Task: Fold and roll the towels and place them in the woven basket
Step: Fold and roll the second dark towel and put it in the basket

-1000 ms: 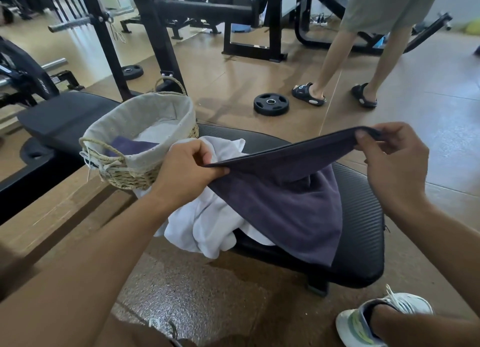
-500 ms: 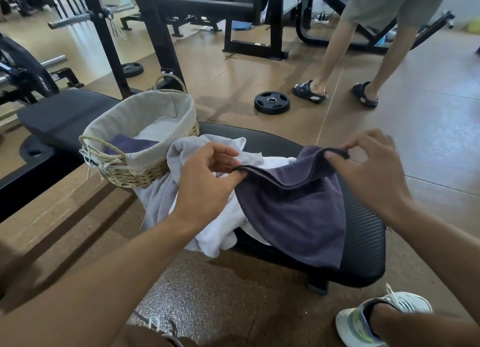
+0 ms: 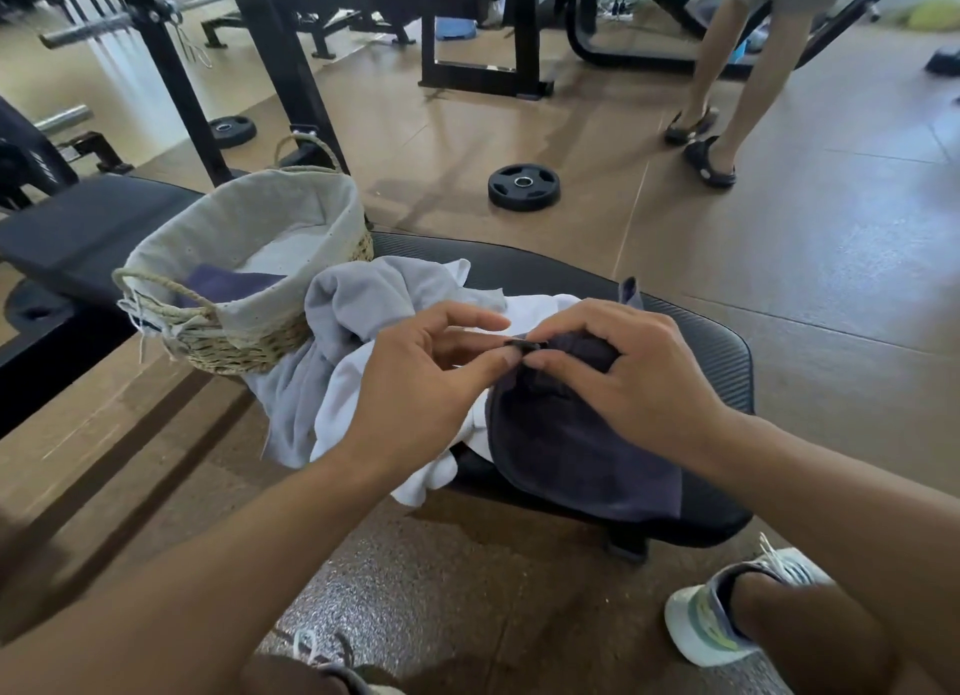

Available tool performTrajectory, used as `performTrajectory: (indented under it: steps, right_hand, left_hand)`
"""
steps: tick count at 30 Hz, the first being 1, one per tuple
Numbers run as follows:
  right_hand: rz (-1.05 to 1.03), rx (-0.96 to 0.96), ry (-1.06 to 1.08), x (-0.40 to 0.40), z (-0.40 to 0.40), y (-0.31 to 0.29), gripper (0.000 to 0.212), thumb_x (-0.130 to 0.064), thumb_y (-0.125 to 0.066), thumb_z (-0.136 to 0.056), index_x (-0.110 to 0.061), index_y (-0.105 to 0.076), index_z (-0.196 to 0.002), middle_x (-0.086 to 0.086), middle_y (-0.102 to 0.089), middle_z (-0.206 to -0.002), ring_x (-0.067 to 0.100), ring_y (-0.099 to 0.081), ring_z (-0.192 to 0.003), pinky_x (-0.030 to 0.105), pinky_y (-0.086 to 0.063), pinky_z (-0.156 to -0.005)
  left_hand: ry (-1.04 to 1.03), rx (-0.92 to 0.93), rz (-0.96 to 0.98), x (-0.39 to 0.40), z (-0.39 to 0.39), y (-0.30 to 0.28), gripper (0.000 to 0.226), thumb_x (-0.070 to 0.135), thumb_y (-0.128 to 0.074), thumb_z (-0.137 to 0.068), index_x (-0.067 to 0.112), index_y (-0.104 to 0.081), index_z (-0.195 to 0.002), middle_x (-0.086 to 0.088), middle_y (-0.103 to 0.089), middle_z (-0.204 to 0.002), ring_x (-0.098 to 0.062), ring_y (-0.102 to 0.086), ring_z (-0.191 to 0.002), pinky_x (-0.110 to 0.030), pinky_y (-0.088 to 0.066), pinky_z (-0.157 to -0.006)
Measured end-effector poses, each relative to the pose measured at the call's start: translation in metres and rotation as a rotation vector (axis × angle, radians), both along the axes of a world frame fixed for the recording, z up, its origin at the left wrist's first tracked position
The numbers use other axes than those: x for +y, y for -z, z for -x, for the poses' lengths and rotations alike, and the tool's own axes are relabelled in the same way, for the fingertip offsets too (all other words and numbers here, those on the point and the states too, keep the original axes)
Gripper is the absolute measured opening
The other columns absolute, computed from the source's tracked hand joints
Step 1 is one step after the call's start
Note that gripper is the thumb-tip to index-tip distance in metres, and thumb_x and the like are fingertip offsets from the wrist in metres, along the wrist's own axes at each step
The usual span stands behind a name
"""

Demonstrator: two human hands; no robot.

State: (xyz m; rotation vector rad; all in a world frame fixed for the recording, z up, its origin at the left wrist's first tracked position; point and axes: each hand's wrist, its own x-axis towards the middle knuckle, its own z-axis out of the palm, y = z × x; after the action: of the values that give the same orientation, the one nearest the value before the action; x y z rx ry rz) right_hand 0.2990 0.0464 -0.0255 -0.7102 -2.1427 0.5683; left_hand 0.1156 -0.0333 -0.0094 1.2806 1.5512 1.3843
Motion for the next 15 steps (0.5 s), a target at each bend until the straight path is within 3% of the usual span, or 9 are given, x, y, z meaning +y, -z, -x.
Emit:
performTrajectory:
  steps: [8, 15]
  right_hand:
    - [-0.014, 0.020, -0.005, 0.0039, -0.0025, 0.0023, 0.011, -0.014, -0.081, -0.085, -0.016, -0.079, -0.095, -0.009, -0.074, -0.090, 0.005, -0.067, -0.086, 0.019, -0.050, -0.082]
    - [-0.047, -0.045, -0.030, 0.0052, -0.0012, 0.0025, 0.009, -0.020, -0.078, -0.089, -0.021, -0.079, -0.097, -0.009, -0.072, -0.088, 0.007, -0.066, -0.083, 0.028, -0.053, -0.078]
  left_hand:
    - [0.039, -0.036, -0.014, 0.0012, 0.0013, 0.0040, 0.017, 0.000, -0.067, -0.092, 0.008, -0.071, -0.107, -0.003, -0.079, -0.081, -0.017, -0.077, -0.079, -0.022, -0.059, -0.070]
    - [-0.017, 0.006, -0.039, -0.0005, 0.0004, 0.0039, 0.016, 0.005, -0.070, -0.091, 0.014, -0.071, -0.104, -0.001, -0.079, -0.082, -0.015, -0.077, -0.080, -0.026, -0.061, -0.073]
